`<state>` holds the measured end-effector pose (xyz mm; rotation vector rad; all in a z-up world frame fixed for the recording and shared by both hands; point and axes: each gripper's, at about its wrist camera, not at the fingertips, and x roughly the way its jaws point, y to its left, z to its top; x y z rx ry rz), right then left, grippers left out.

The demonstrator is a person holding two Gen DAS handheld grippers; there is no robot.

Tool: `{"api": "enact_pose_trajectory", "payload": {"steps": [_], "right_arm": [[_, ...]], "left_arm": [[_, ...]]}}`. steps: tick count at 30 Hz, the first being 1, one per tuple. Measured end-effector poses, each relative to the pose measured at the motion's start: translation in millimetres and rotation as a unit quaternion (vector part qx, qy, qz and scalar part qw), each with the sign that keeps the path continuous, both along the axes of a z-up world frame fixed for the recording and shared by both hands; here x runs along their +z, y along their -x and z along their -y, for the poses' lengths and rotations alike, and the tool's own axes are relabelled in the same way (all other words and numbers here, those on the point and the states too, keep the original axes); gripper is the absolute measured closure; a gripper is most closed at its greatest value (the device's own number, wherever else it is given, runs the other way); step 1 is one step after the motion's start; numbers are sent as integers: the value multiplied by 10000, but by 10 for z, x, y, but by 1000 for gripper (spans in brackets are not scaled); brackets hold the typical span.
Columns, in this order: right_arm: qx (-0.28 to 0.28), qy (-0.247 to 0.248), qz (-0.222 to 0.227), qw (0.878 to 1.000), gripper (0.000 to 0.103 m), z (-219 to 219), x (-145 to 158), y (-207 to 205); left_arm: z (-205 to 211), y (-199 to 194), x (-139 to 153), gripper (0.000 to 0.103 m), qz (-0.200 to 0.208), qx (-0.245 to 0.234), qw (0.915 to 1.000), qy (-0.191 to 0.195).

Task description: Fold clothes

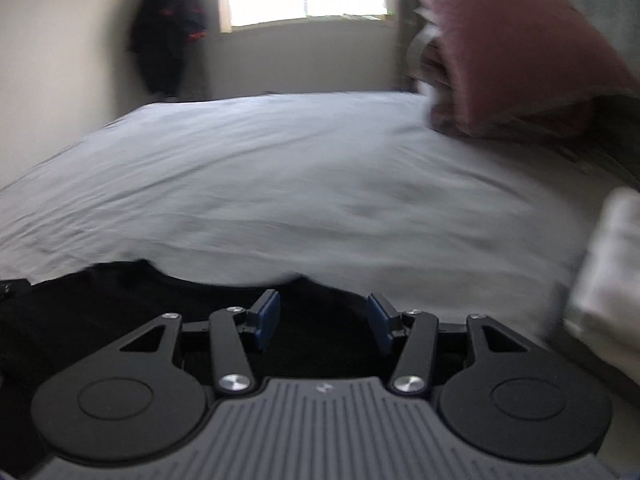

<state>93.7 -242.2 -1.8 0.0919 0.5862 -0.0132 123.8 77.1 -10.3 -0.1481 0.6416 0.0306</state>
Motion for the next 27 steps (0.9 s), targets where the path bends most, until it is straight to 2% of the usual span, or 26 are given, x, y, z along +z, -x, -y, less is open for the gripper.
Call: {"api": "enact_pose_trajectory", "payload": {"steps": [5,9,15,18,20,22,24,27], "right_arm": [[-814,-46,-75,9966,50,613,41,200],[-1152,-198,-168,9930,50,947,59,346],[-1110,-762,-369,9902,55,1309,-89,504],[-862,-1433,-430,9850,58,1493,-232,596],[-989,-1736,-413,9790,59,1582,-300,603],[-1052,-1943,-309,9748,59,1638,-309,616],[-1073,-2354,-189,9658,59,1705,-355,622],[-1230,-2837,-180,9508,59,1753,-510,547]], "left_arm": [[604,-163,-43,40,-140,-653,9976,199],[1123,-326,-33,42,-196,-1168,9922,380],[1705,-639,-154,47,-49,-1730,9820,751],[1930,-807,-308,47,99,-1875,9787,827],[1995,-852,-427,46,241,-1944,9774,792],[1964,-888,-557,46,207,-1875,9779,902],[1841,-888,-584,44,305,-1914,9719,1333],[1781,-977,-572,44,168,-2048,9661,1565]]}}
